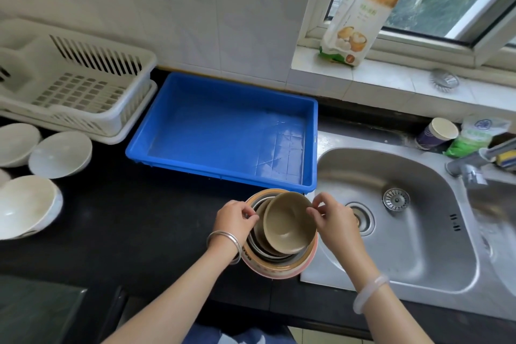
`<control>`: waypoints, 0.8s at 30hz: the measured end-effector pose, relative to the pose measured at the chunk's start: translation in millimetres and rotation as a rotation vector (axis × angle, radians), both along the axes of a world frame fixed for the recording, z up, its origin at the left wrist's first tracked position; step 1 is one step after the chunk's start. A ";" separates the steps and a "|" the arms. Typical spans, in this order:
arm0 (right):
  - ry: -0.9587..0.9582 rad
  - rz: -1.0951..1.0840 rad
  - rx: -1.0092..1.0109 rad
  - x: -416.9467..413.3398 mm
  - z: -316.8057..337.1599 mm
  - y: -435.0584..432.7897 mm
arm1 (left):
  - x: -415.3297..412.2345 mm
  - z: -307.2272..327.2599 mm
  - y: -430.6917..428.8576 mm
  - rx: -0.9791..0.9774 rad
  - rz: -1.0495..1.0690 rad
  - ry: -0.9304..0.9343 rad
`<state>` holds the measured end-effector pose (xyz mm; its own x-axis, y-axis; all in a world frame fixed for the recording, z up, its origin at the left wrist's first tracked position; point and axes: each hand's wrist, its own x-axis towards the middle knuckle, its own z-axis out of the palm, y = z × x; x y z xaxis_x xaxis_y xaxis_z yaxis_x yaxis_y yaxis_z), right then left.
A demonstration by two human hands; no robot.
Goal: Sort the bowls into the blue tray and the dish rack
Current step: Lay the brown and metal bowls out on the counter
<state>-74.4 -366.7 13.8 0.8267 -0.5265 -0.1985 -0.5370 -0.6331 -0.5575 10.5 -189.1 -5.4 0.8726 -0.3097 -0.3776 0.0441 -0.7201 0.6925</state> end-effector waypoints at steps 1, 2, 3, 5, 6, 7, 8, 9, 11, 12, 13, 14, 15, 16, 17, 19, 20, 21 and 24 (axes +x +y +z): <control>-0.002 -0.004 0.016 -0.2 0.8 -0.8 | 0.3 0.4 0.2 -0.012 0.008 0.019; -0.007 -0.009 0.033 -0.5 2.2 -2.0 | 0.2 1.2 0.3 -0.027 0.021 0.038; -0.015 -0.014 0.053 -0.9 4.1 -3.7 | -0.1 2.1 0.5 -0.041 0.040 0.052; -0.024 -0.013 0.088 -1.4 9.0 -8.0 | -0.6 4.1 0.7 -0.075 0.081 0.058; -0.017 -0.007 0.093 -1.2 12.1 -10.0 | -0.5 5.3 0.8 -0.093 0.099 0.059; -0.008 0.004 0.092 -0.6 15.5 -11.6 | 0.0 6.9 1.1 -0.112 0.114 0.064; -0.003 0.015 0.090 0.7 19.0 -12.6 | 1.0 9.2 1.6 -0.129 0.125 0.070; -0.006 0.023 0.089 2.2 22.6 -12.8 | 2.5 11.9 2.6 -0.139 0.133 0.071; -0.026 0.033 0.086 6.7 31.1 -10.7 | 6.4 17.0 6.3 -0.158 0.154 0.066; -0.039 0.037 0.089 9.8 35.7 -8.6 | 8.9 19.1 9.0 -0.174 0.173 0.076; -0.052 0.045 0.097 13.7 40.2 -5.8 | 11.9 21.0 12.3 -0.197 0.196 0.097; -0.062 0.058 0.107 18.2 44.6 -2.3 | 15.2 22.9 16.8 -0.225 0.224 0.126; -0.067 0.071 0.116 23.5 48.4 2.0 | 18.9 24.7 22.4 -0.257 0.259 0.154; -0.071 0.080 0.127 29.5 51.9 7.3 | 23.0 26.3 29.7 -0.290 0.297 0.180; -0.077 0.084 0.142 35.9 54.7 13.2 | 27.4 27.8 37.9 -0.319 0.334 0.201; -0.101 0.092 0.184 49.9 57.7 26.7 | 36.0 30.2 58.0 -0.353 0.400 0.223; -0.114 0.097 0.210 57.8 57.8 34.7 | 39.6 30.8 69.7 -0.362 0.437 0.226; -0.125 0.101 0.236 66.1 57.2 43.1 | 42.4 30.8 82.2 -0.369 0.479 0.227; -0.139 0.117 0.277 94.8 50.9 70.5 | 46.5 27.6 122.6 -0.402 0.630 0.240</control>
